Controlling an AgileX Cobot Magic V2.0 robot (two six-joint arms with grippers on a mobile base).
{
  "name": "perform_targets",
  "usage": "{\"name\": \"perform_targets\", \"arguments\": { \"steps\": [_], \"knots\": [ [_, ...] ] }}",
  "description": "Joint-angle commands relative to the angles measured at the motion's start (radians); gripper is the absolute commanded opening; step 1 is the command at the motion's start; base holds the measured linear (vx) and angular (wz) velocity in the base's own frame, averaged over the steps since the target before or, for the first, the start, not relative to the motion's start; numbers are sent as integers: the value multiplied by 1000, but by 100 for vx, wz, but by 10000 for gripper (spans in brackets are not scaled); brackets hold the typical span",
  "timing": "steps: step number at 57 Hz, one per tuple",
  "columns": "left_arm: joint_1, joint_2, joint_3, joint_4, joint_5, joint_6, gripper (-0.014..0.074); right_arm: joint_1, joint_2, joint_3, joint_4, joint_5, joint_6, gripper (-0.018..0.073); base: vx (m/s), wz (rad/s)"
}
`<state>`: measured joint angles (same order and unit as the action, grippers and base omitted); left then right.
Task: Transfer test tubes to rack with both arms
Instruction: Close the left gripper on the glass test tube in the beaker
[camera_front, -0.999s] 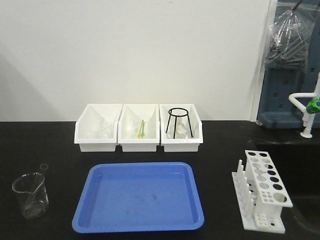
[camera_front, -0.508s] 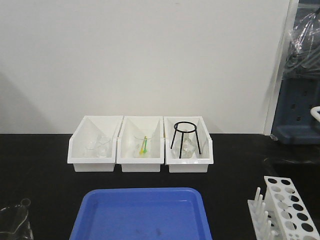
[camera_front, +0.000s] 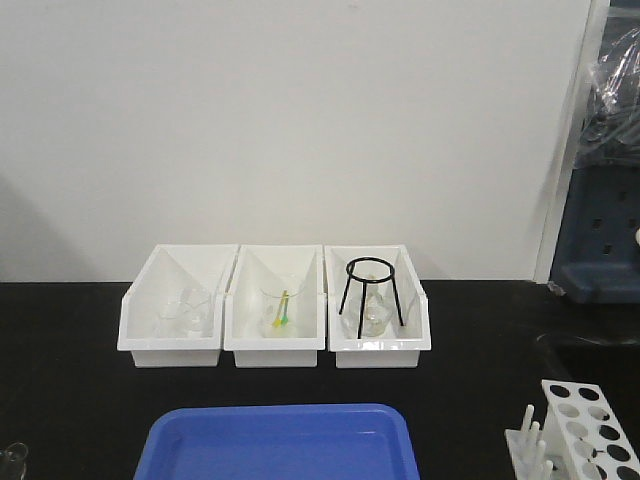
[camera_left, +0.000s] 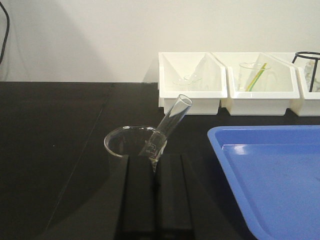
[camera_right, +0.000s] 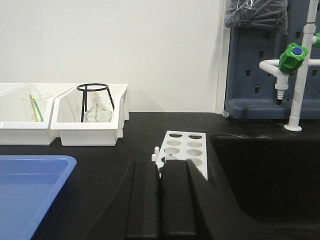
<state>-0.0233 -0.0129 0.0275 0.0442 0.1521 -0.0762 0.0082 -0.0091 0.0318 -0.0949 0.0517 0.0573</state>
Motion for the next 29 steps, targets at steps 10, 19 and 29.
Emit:
{"name": "perform_targets", "arguments": {
  "steps": [10, 19, 29],
  "knots": [
    [0, -11, -27, -4, -78, -4, -4, 2, -12, 13, -5, -78, -5, -8, 5, 2],
    [0, -11, -27, -4, -78, -4, -4, 2, -12, 13, -5, -78, -5, -8, 1, -1],
    [0, -11, -27, -4, -78, -4, -4, 2, -12, 13, -5, -78, -5, -8, 0, 0]
  ]
}}
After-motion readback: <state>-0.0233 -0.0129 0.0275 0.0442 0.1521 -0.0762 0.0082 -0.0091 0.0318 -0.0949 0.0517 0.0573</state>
